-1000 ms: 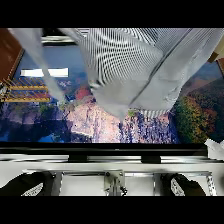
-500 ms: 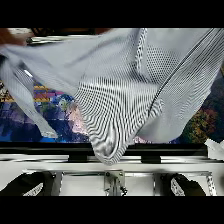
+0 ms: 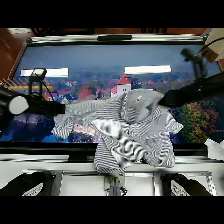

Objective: Fold the shirts.

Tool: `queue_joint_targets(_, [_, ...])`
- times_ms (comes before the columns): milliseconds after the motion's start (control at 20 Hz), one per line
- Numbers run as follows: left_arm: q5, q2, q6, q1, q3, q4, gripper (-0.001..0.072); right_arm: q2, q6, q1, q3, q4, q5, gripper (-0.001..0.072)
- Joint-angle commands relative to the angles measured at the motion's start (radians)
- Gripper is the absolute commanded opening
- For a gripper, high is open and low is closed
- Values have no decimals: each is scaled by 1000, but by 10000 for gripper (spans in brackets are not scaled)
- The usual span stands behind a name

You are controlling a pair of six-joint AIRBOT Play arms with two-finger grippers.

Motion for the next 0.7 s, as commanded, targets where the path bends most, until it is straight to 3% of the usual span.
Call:
queue_joint_targets(0, [96,-90,-60,0,-71,-1,60,-85,45,82,-95,-41,-91,68])
queue_joint_targets(150, [119,-137,-60,0,-71,-1,67,-107,73,109,-95,-45,-182,68])
queue_joint_targets(200, [121,-144,-60,0,-71,-1,168,-107,92,112,-95,-45,-209,68])
queue_joint_targets(300, [118,-141,-60,0,-70,-1,530,-107,129,112,-95,-45,-220,68])
queue_joint_targets(450, [19,-140,-51,0,-10,0,560,-107,143,112,-95,-45,-187,68])
queue_joint_targets(650, [-64,-142,86,-15,133,-71,560,-97,194,113,-95,-98,-156,68])
